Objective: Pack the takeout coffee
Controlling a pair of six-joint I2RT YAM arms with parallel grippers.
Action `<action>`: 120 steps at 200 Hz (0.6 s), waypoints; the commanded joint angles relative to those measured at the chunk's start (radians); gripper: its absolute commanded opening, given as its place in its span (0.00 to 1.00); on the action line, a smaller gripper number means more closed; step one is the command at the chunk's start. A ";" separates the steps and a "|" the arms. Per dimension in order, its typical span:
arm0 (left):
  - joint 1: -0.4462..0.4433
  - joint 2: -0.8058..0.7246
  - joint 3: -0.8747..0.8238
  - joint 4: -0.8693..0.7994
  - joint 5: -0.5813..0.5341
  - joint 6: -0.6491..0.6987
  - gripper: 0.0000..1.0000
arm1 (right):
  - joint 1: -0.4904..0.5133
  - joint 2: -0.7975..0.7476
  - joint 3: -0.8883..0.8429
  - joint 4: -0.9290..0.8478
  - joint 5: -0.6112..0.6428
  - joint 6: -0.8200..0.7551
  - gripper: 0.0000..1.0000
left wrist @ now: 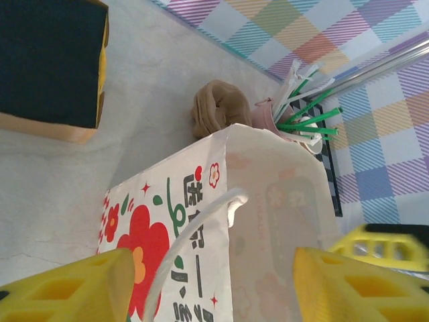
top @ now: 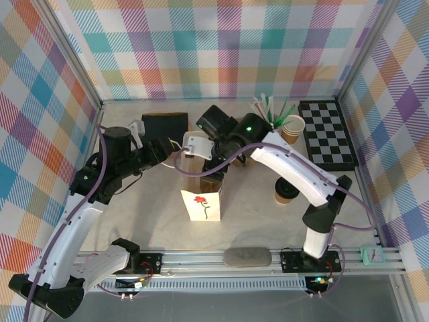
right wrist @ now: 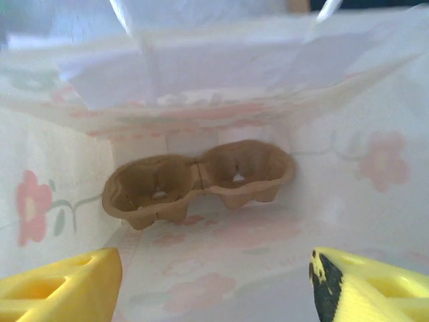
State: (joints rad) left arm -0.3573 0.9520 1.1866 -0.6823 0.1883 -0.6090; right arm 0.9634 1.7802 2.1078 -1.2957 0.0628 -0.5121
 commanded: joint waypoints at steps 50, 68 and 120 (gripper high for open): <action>-0.090 0.114 0.065 -0.079 -0.044 0.130 0.69 | -0.043 0.021 0.174 0.041 0.214 0.305 0.91; -0.121 0.154 0.057 -0.081 -0.077 0.134 0.68 | -0.091 0.073 0.234 -0.013 0.172 0.369 0.87; -0.173 0.215 0.039 -0.048 -0.113 0.126 0.57 | -0.193 0.134 0.200 -0.022 0.134 0.493 0.70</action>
State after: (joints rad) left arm -0.5125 1.1549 1.2289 -0.7330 0.1070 -0.5007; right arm 0.8047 1.8946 2.3215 -1.2850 0.2195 -0.1284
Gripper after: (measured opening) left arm 0.616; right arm 0.731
